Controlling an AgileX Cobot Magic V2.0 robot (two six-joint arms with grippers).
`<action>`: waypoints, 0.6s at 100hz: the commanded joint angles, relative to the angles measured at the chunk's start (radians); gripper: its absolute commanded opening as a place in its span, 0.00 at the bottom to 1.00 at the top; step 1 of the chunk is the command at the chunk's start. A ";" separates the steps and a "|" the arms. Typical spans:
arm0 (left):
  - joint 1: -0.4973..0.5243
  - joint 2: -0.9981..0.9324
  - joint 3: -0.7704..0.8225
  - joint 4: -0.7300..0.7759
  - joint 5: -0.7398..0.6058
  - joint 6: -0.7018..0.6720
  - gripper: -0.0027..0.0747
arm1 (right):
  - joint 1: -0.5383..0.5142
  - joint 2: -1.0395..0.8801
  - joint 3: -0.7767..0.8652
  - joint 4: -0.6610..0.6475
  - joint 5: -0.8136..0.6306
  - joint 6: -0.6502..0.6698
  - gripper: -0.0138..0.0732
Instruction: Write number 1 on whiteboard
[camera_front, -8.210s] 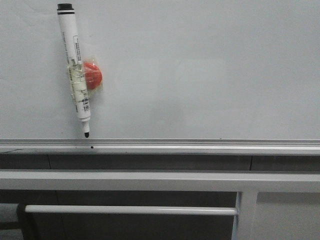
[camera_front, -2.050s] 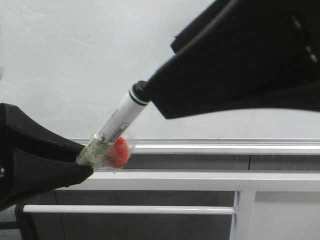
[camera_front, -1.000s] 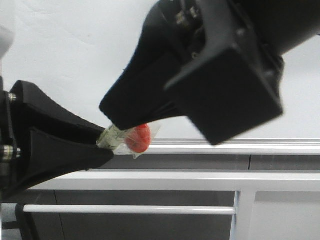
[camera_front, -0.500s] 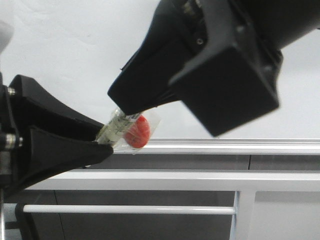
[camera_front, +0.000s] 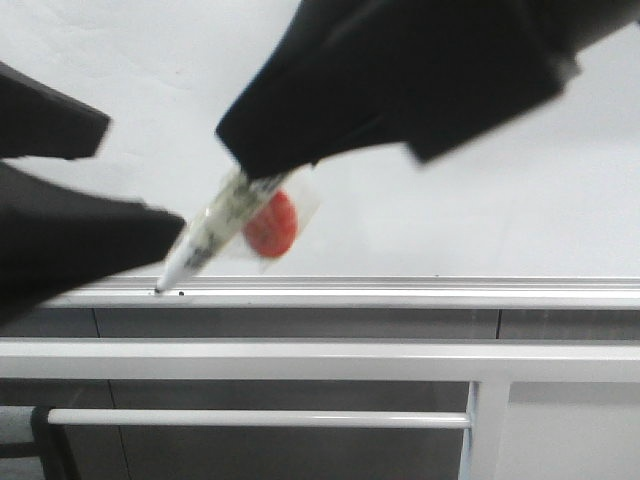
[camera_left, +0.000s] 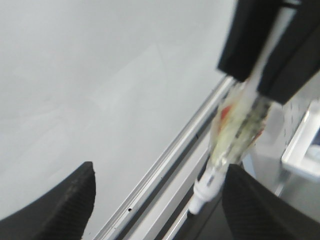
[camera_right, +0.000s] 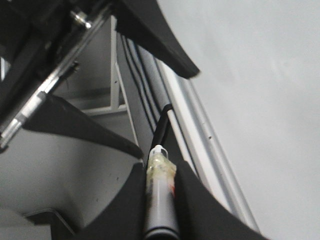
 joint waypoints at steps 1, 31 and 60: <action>-0.005 -0.062 -0.018 -0.052 -0.035 -0.002 0.67 | -0.019 -0.070 -0.003 0.013 -0.085 0.021 0.10; -0.005 -0.169 0.027 -0.105 -0.061 -0.002 0.58 | -0.023 -0.266 0.157 0.077 -0.193 0.034 0.10; -0.005 -0.179 0.039 -0.147 -0.104 -0.002 0.58 | -0.023 -0.444 0.373 0.184 -0.312 0.034 0.10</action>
